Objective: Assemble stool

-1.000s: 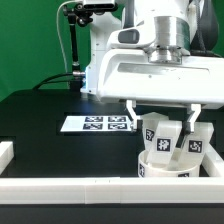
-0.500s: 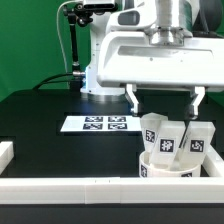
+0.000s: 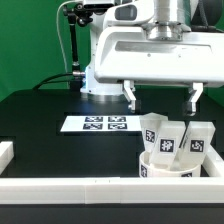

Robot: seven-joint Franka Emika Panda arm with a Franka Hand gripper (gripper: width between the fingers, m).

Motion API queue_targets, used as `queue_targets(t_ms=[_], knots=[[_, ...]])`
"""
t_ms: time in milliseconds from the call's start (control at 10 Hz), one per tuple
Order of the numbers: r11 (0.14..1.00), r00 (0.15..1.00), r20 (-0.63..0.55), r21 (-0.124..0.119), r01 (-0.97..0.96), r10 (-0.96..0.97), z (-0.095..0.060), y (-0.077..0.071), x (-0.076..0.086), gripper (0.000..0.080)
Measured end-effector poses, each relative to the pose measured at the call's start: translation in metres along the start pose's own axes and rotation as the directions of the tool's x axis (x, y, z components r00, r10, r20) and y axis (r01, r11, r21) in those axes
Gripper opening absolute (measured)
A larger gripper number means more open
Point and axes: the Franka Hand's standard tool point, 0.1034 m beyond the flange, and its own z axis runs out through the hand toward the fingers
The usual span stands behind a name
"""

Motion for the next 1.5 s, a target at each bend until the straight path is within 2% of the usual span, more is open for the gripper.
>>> queue_targets(t_ms=[100,200,300,400,600,800,1000,1100,1200,1400,1500], knots=[[1.0,1.0,0.008,0.003,0.004,-0.004,0.0,-0.002,-0.001,0.0649],[1.0,0.997,0.078,0.012,0.011,-0.012,0.001,-0.004,-0.005,0.0649],[1.0,0.985,0.172,0.025,0.011,-0.015,-0.001,-0.005,-0.006,0.0649],[0.999,0.976,0.217,0.032,0.008,-0.014,-0.003,-0.006,-0.002,0.0649],[0.999,0.928,0.373,0.043,0.0,-0.017,-0.005,-0.008,-0.012,0.0649],[0.998,0.899,0.435,0.056,0.024,-0.046,-0.004,-0.01,-0.009,0.0649],[0.99,0.899,0.417,0.094,0.102,-0.133,-0.003,-0.014,-0.008,0.0649],[0.973,0.884,0.408,0.135,0.19,-0.229,-0.002,-0.013,-0.009,0.0649],[0.935,0.852,0.389,0.188,0.301,-0.352,-0.002,-0.011,-0.01,0.0649],[0.889,0.809,0.371,0.228,0.397,-0.457,-0.001,-0.007,-0.011,0.0649],[0.875,0.796,0.365,0.237,0.423,-0.483,-0.001,-0.006,-0.011,0.0649]])
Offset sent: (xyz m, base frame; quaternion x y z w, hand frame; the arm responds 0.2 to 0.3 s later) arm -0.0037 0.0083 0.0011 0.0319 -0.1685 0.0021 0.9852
